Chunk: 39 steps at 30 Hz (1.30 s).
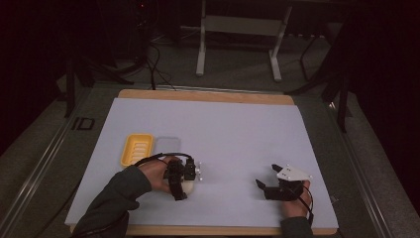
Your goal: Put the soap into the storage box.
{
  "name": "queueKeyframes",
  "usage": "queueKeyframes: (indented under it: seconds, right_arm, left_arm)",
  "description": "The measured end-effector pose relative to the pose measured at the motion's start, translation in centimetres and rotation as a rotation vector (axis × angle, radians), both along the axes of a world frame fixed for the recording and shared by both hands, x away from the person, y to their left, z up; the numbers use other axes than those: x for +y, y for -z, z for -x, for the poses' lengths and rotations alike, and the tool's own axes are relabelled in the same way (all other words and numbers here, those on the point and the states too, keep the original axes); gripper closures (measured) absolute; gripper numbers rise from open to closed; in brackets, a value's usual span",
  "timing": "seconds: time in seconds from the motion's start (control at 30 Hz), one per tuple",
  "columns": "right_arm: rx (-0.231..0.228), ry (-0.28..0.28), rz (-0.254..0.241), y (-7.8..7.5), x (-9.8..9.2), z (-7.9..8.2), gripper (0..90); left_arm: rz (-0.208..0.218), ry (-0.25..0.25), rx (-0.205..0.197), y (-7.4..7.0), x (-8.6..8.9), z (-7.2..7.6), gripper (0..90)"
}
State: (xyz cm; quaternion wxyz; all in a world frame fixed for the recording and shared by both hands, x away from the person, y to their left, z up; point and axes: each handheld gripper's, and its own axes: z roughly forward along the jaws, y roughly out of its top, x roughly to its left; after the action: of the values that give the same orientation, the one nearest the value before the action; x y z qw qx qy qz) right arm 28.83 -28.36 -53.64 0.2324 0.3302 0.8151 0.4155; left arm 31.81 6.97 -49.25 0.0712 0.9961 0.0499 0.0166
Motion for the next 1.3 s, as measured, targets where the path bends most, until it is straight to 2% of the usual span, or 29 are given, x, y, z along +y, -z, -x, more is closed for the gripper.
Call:
queueKeyframes:
  seconds: [0.27, 0.73, 0.9, 1.3]
  right_arm:
    - [0.0, -0.001, 0.001, 0.0, 0.0, 0.0, 15.4]
    - [0.0, -0.001, 0.001, 0.0, 0.0, 0.0, 15.4]
    - [0.0, 0.0, -0.001, 0.0, 0.0, 0.0, 15.4]
    - [-0.002, 0.0, 0.001, 0.0, 0.0, 0.0, 15.4]
  left_arm:
    - [0.003, -0.016, -0.008, -0.5, 0.4, -0.4, 24.9]
    - [0.018, -0.072, -0.015, -1.8, 1.7, -1.8, 24.9]
    - [0.014, -0.091, -0.034, -2.2, 2.2, -2.1, 24.9]
    - [0.015, -0.134, -0.036, -2.8, 3.6, -3.0, 24.9]
